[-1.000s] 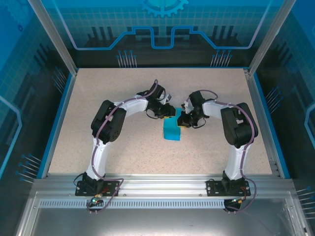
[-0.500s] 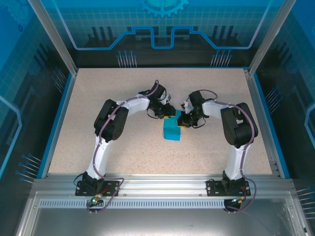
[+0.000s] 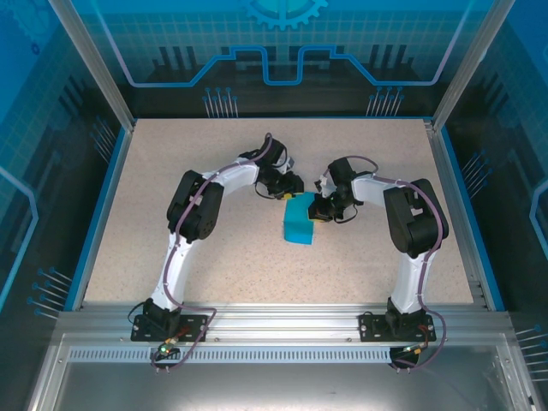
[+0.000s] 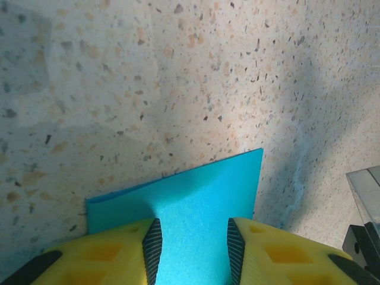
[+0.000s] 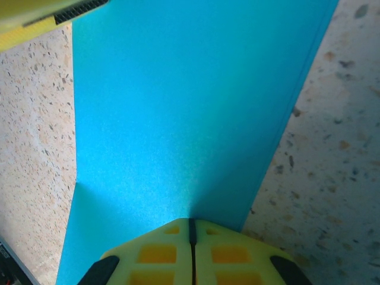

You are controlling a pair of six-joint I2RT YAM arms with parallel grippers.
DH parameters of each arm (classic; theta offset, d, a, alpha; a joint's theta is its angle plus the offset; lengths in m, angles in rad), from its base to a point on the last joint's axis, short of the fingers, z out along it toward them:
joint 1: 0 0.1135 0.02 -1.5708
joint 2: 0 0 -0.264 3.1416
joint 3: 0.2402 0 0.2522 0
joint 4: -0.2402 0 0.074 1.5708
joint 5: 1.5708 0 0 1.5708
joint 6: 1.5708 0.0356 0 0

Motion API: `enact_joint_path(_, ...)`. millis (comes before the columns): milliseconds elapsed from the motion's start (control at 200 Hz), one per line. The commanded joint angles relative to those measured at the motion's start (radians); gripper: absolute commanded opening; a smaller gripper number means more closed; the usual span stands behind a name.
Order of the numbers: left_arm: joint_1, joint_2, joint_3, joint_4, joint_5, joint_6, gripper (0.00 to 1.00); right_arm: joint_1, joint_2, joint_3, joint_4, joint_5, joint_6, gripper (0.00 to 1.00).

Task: Fold a paper plane with a square sheet of paper (fold left side to right side)
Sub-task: First fold the square sheet of paper in half at the center of the table, then hold the square sheet of paper at the center of the table.

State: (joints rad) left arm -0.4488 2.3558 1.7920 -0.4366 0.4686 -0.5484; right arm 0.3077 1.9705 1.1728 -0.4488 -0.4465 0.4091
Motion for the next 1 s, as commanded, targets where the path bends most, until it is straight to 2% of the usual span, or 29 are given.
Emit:
enact_joint_path(0,0.063,0.058,0.041,-0.015,-0.104,0.005,0.4,0.014,0.076,-0.042,-0.095,0.127,-0.015,0.06)
enact_joint_path(320,0.099,0.044,0.136,-0.043,-0.055,0.017,0.42,0.013,0.073,-0.042,-0.094,0.12,-0.012,0.06)
enact_joint_path(465,0.092,-0.189,-0.108,0.16,-0.011,-0.02,0.42,0.013,0.071,-0.036,-0.094,0.122,-0.009,0.06)
enact_joint_path(620,0.065,-0.337,-0.309,0.236,0.023,-0.044,0.42,0.014,0.078,-0.035,-0.095,0.124,-0.01,0.06)
enact_joint_path(805,-0.015,-0.345,-0.439,0.359,0.08,-0.121,0.42,0.016,0.077,-0.042,-0.086,0.124,-0.005,0.06)
enact_joint_path(995,-0.077,-0.252,-0.418,0.367,0.049,-0.15,0.41,0.018,0.073,-0.044,-0.088,0.124,-0.005,0.06)
